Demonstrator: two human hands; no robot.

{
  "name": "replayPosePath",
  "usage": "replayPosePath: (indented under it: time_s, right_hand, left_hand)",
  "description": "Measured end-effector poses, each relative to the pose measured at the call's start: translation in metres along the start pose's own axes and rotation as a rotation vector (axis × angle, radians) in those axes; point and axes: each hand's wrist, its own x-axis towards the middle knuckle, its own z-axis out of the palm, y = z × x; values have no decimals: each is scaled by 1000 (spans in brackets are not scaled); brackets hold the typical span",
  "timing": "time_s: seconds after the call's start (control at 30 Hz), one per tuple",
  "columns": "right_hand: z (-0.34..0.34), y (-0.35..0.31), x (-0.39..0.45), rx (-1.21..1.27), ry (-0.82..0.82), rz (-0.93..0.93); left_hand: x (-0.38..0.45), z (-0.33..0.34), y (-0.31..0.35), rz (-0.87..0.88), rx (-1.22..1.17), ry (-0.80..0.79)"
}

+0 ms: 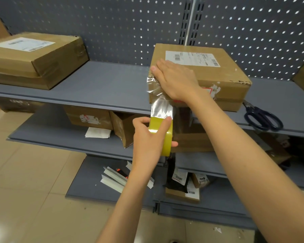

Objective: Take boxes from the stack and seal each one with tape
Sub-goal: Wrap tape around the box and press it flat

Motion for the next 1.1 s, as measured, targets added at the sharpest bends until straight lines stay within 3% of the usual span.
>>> replayPosePath:
  time_s: [0.2, 1.1]
  right_hand:
    - [-3, -2, -2, 11, -29, 22]
    - [-1, 0, 2, -16, -60, 41]
  left_hand:
    - [-5, 2, 1, 188, 46, -15]
    - [15, -5, 2, 108, 37, -70]
